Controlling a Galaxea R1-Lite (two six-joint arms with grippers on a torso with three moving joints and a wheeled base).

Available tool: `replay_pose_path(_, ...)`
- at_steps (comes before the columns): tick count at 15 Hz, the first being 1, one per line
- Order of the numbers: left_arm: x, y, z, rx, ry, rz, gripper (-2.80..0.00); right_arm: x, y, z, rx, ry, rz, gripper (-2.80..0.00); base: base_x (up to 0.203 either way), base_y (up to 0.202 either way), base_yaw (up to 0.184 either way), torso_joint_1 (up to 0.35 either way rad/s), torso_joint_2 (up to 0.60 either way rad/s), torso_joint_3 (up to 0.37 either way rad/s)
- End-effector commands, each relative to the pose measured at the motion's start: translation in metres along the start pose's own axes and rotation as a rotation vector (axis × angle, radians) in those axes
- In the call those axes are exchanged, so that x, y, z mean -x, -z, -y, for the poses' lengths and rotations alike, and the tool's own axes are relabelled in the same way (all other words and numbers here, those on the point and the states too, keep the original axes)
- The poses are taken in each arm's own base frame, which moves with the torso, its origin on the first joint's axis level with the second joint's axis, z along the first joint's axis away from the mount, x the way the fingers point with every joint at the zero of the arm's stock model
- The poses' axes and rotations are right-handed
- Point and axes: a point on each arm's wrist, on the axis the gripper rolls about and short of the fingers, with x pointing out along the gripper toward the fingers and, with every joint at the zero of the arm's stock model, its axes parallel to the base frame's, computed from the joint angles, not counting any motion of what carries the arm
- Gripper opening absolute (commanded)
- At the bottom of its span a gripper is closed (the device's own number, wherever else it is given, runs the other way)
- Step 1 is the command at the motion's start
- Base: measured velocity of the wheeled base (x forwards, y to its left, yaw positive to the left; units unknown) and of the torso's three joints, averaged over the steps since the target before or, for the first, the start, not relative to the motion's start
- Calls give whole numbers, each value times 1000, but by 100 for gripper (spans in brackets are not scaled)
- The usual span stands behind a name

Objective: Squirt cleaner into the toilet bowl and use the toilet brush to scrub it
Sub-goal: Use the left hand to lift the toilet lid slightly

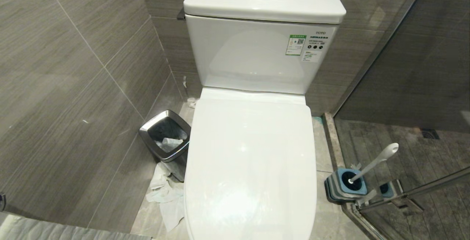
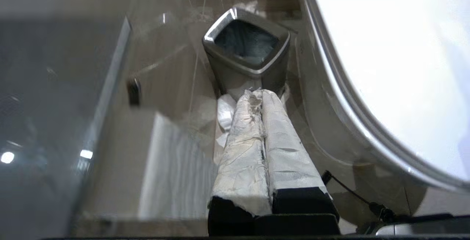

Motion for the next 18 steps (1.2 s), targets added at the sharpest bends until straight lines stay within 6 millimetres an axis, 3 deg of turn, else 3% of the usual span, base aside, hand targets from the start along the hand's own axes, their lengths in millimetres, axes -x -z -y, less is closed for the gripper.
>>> replay_pose_path(1,-28,-38,-6,-3,13,-80,-280,-2,7,0,0,-1,-25,-280,0,0,0,0,0,0)
replay_pose_path(4,-61,-93,-15,-8,16,-69,-280,-2,7,0,0,-1,-25,-280,0,0,0,0,0,0)
replay_pose_path(7,-89,-126,-20,-15,23,-64,-280,-2,7,0,0,-1,-25,-280,0,0,0,0,0,0)
replay_pose_path(13,-143,-132,-21,-19,105,-176,-280,-2,7,0,0,-1,-24,-280,0,0,0,0,0,0)
replay_pose_path(18,-207,-125,-17,9,240,-299,-280,-2,7,0,0,-1,-25,-280,0,0,0,0,0,0)
